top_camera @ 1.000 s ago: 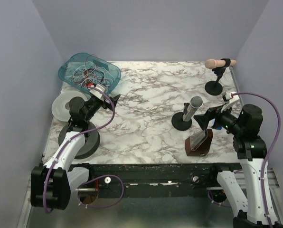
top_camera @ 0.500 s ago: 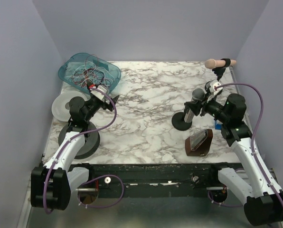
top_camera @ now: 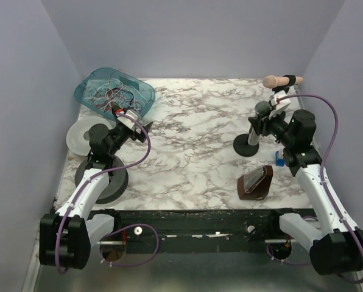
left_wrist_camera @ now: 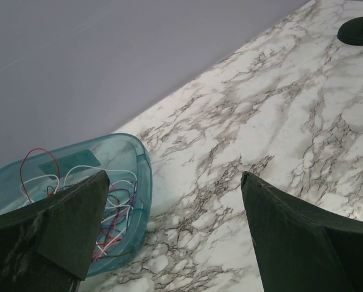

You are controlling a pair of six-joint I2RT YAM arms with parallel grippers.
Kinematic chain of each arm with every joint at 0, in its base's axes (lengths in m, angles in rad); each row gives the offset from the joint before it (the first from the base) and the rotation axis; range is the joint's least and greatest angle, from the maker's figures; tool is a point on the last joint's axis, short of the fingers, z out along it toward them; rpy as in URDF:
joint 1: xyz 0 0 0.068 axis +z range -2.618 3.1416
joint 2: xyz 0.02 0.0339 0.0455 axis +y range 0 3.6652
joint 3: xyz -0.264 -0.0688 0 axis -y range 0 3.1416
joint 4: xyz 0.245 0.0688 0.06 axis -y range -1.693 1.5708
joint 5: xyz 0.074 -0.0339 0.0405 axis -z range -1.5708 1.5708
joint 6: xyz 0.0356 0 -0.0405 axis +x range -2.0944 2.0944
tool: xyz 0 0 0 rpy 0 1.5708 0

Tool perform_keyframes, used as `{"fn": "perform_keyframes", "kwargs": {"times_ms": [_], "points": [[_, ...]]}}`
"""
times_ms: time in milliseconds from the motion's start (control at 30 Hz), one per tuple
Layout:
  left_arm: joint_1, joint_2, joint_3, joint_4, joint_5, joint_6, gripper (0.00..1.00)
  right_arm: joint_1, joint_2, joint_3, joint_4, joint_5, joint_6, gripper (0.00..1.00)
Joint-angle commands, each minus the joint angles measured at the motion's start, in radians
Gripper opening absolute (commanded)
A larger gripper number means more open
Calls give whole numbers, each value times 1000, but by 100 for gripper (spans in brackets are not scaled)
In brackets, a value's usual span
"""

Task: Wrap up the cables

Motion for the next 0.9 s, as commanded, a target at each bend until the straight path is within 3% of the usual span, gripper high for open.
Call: {"fn": "perform_keyframes", "kwargs": {"times_ms": [0,367,567,633,700,767,867], "points": [[-3,-15,-8,29,-15,31,99,-94,20,103,128,144,-25,1],[-3,-19,-16,29,-16,33,99,-370,136,83,306,101,42,1],[-2,-24,-21,26,-19,40,99,-398,193,75,300,72,55,4],[-2,-25,-22,25,-20,42,99,-398,186,70,300,72,82,29],[-3,-28,-24,22,-22,44,99,-398,169,69,291,84,98,67],[-3,-30,-25,19,-20,50,99,-398,147,67,277,112,110,97],[-2,-30,-30,19,-19,56,99,-400,121,73,254,136,101,100]]}}
